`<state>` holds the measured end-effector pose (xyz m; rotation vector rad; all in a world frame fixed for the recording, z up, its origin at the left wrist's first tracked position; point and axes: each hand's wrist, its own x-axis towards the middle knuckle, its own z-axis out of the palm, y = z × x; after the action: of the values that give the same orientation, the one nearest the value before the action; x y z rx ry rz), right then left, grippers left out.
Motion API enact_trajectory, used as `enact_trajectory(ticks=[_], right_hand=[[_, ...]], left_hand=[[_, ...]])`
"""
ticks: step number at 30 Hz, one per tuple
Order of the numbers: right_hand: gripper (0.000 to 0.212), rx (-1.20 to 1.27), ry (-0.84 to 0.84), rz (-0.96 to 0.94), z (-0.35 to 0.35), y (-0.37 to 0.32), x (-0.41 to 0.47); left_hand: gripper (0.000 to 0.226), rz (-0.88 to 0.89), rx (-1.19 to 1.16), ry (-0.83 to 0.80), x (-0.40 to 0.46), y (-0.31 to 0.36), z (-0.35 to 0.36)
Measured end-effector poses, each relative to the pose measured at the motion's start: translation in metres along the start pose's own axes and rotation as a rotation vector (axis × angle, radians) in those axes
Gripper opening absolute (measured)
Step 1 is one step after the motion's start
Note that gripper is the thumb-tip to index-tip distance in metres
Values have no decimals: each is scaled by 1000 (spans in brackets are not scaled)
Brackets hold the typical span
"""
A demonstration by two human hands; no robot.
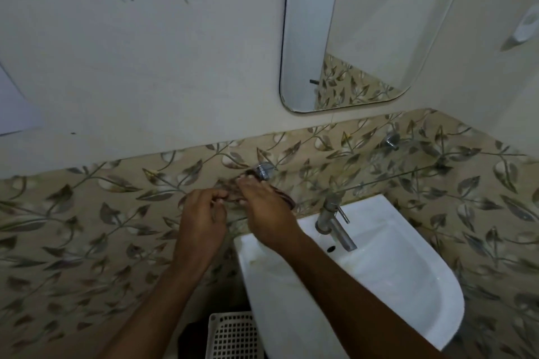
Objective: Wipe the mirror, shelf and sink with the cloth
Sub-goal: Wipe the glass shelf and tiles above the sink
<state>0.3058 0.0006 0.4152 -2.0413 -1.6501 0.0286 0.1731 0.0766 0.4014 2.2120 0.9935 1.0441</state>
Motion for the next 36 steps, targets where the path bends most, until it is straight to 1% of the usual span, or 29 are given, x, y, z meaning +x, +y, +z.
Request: enact_trajectory(ticks=[1, 3, 5, 7, 10, 12, 14, 16, 18, 20, 22, 23, 25, 27, 28, 30, 33, 36], right_hand=[[56, 7, -21, -61, 5, -14, 7], [49, 2, -49, -114, 10, -32, 20], [45, -35, -66, -145, 7, -29, 23], [46, -52, -64, -157, -1, -13, 19], [50, -109, -42, -83, -4, 12, 15], [52, -148, -22, -70, 3, 11, 16], [53, -140, -11, -131, 14, -2, 17], [52, -70, -19, -221, 24, -14, 14], [50, 22, -34, -253, 19, -14, 13], [50, 26, -46, -232, 9, 1, 12], [49, -73, -28, -207, 2, 28, 7], [47, -97, 16, -168, -1, 44, 3], [43, -132, 179, -77, -7, 75, -4], [46, -224, 247, 22, -7, 86, -2], [49, -265, 246, 68, -6, 81, 2], [53, -261, 189, 117, -1, 60, 8], [53, -228, 96, 129, 8, 42, 8], [50, -221, 108, 134, 1, 48, 1]], left_hand=[[18, -15, -2, 55, 2, 1, -1], [16, -62, -2, 161, 6, 6, -10], [16, -89, -7, 220, 6, 12, -13], [17, -75, 10, 199, 4, 19, -15], [22, -80, 53, 173, -1, 25, -14], [22, -83, 79, 176, -4, 29, -8], [21, -97, 99, 174, -2, 33, -2], [23, -95, 114, 164, 1, 36, 3], [24, -106, 124, 159, 4, 39, 3], [21, -95, 144, 127, 7, 40, 2], [20, -74, 131, 78, 8, 40, 0], [19, -63, 115, 51, 8, 41, -1], [20, -23, 85, -8, 7, 41, 1], [20, 42, 106, -66, 8, 39, 6], [20, 72, 128, -85, 10, 38, 10], [19, 111, 145, -100, 16, 39, 19], [17, 94, 119, -94, 26, 40, 28], [14, 156, 103, -103, 29, 33, 35]])
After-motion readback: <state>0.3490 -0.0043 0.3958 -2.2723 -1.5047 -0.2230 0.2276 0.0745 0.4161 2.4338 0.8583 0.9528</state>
